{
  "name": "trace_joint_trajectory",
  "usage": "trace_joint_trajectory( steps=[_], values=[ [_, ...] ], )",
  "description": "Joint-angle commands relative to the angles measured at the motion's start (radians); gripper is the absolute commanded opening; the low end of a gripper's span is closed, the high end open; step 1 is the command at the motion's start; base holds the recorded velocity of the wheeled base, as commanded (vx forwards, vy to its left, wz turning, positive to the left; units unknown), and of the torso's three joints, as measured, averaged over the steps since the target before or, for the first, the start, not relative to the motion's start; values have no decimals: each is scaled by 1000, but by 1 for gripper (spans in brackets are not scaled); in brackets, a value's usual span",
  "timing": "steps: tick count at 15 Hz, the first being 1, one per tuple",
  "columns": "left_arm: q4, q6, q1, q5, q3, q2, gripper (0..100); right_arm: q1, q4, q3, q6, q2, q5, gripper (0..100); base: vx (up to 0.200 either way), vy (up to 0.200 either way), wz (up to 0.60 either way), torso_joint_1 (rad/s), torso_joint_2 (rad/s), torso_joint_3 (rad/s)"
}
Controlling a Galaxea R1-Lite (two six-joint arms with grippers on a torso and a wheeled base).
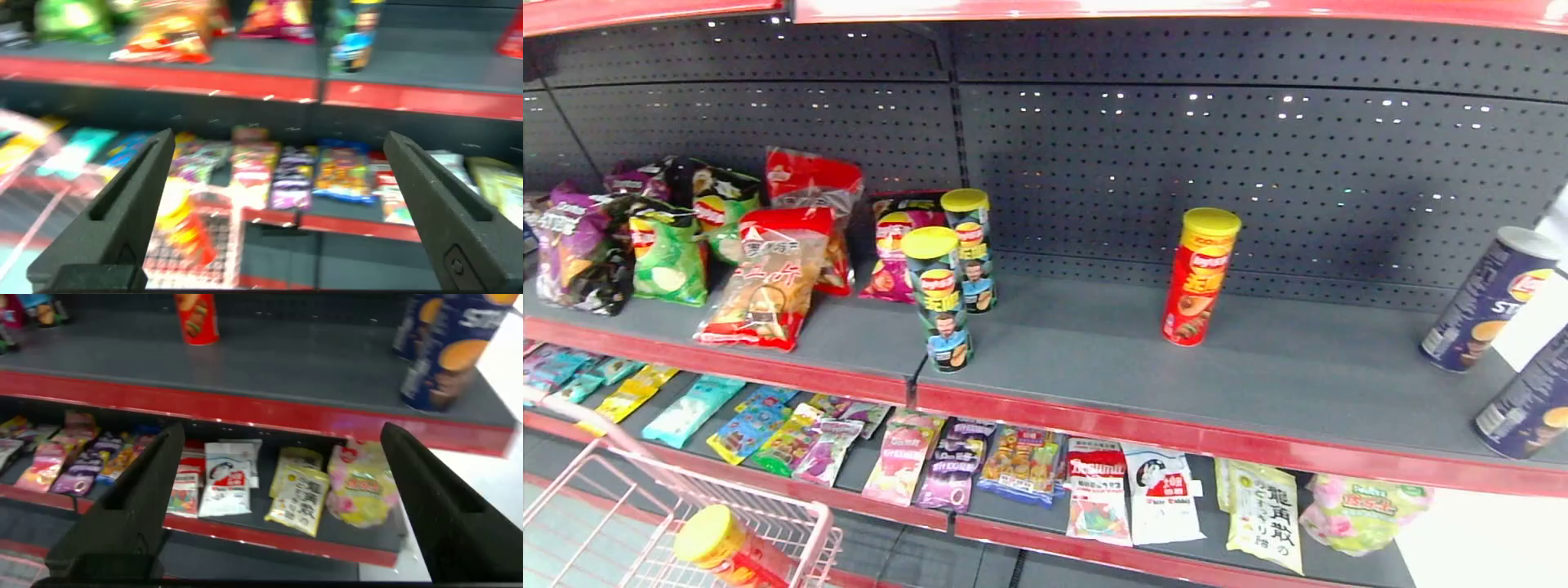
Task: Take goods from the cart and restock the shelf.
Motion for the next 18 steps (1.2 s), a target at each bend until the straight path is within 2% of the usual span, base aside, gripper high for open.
trace_joint_trajectory(
  steps=[1, 12, 18],
  values=[
    [0, 0, 0, 0, 0, 1, 100, 0, 0, 0, -1, 0, -1, 100, 0, 0, 600, 2, -2, 2],
    [0, 0, 0, 0, 0, 1, 100, 2, 0, 0, -1, 0, 1, 100, 0, 0, 600, 1, 3, 1],
    [0, 0, 0, 0, 0, 1, 100, 2, 0, 0, -1, 0, 1, 100, 0, 0, 0, 0, 0, 0]
  ],
)
